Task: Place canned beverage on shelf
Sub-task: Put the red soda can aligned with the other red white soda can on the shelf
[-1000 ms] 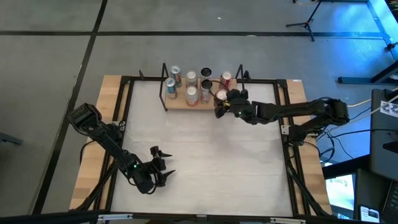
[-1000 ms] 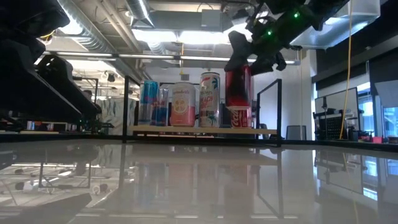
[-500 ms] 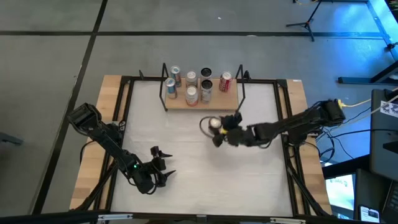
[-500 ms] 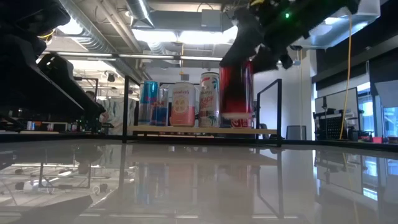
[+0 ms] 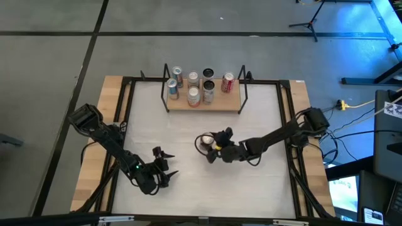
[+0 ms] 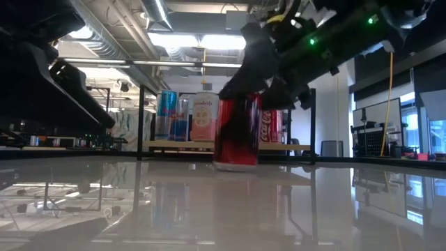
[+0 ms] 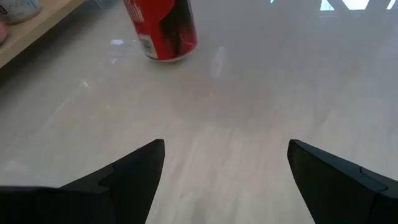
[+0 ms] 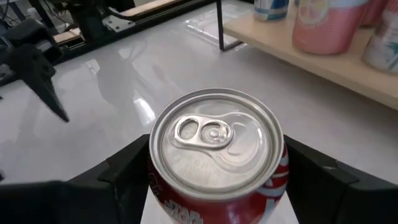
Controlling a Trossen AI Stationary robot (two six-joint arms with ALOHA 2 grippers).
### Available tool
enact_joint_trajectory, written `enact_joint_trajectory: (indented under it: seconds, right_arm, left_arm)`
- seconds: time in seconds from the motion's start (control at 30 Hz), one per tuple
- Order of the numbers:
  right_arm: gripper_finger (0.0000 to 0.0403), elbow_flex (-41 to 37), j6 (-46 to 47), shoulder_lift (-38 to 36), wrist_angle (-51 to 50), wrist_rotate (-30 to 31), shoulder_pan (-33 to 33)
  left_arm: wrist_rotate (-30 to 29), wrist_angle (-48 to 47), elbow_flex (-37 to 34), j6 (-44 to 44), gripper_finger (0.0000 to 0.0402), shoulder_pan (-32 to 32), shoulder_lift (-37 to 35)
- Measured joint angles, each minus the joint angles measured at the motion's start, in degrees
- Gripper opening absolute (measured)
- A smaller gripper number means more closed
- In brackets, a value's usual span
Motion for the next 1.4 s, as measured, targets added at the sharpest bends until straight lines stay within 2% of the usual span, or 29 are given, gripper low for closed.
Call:
enact_joint_trajectory:
  seconds: [0.2, 0.37, 0.63, 0.77, 0.9, 1.23, 1.4]
  right_arm:
    - [0.0307, 0.10, 0.33, 1.20, 0.31, -0.48, 0.01]
    - [0.0330, 0.09, -3.63, 0.52, -0.05, -2.24, 0.01]
    - [0.0346, 0.10, -8.14, -9.45, -4.69, -11.96, -0.80]
    - [0.0346, 0.05, -8.84, -14.12, -9.76, -13.00, -1.34]
    - [0.0346, 0.06, -13.22, -17.14, -8.81, -13.74, -1.63]
    - [0.0348, 2.47, -19.43, -19.07, -8.29, -18.16, -2.71]
    - [0.0390, 2.86, -18.86, -19.04, -9.43, -20.70, -3.60]
  left_arm:
    - [0.51, -0.04, 0.00, -0.01, 0.0330, -0.02, 0.00]
    - [0.98, -0.03, 0.00, -0.01, 0.0330, -0.02, 0.00]
    - [1.64, 0.01, 0.00, -0.01, 0.0330, -0.02, 0.00]
    - [1.78, 0.01, 0.00, -0.01, 0.0330, -0.02, 0.00]
    - [1.80, 0.04, 0.00, -0.03, 0.0330, -0.02, 0.00]
    - [3.01, 0.06, 0.00, -0.01, 0.0330, -0.02, 0.00]
    - [3.07, 0.06, 0.00, -0.01, 0.0330, -0.02, -0.01]
